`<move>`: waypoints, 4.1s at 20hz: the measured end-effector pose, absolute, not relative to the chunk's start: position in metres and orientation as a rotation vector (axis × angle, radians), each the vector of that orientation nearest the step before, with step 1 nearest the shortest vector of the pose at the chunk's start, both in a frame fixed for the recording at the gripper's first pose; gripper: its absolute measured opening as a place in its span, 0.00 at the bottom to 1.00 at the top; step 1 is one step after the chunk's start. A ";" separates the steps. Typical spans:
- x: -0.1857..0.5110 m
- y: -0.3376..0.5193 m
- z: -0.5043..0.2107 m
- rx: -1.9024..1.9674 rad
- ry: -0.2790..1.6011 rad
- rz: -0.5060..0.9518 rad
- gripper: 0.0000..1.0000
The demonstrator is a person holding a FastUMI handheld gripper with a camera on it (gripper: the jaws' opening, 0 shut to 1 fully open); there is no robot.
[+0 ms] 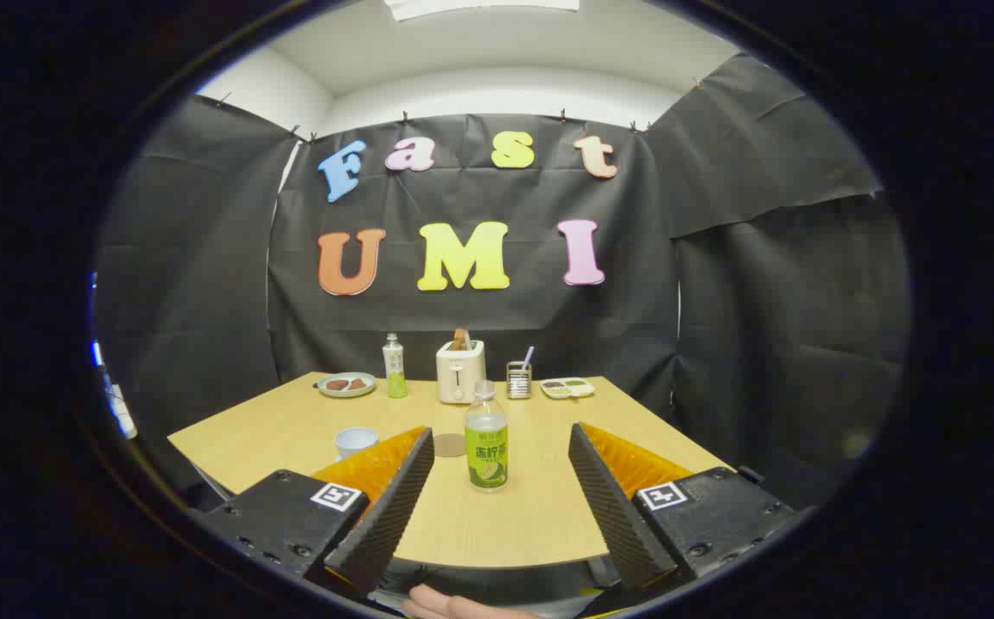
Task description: Take the bottle from table, then pour the juice into the cup, finally place the bottle on the coaster
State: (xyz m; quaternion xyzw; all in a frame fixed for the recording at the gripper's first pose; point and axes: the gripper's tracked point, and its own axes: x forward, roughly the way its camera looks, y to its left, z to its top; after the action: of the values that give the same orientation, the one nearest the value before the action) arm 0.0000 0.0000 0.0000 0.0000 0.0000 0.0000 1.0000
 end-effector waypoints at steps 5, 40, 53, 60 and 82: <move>-0.001 -0.006 -0.001 0.001 0.007 -0.003 1.00; 0.213 0.016 -0.073 -0.025 0.025 0.096 1.00; 0.267 0.018 -0.079 -0.075 0.058 0.063 0.94; 0.241 0.008 -0.057 -0.161 0.009 -0.001 0.82; 0.231 0.026 -0.001 -0.885 0.029 -0.179 0.82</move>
State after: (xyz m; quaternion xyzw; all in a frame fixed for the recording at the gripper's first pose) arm 0.2306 0.0263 -0.0006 -0.4277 0.0141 -0.0865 0.8997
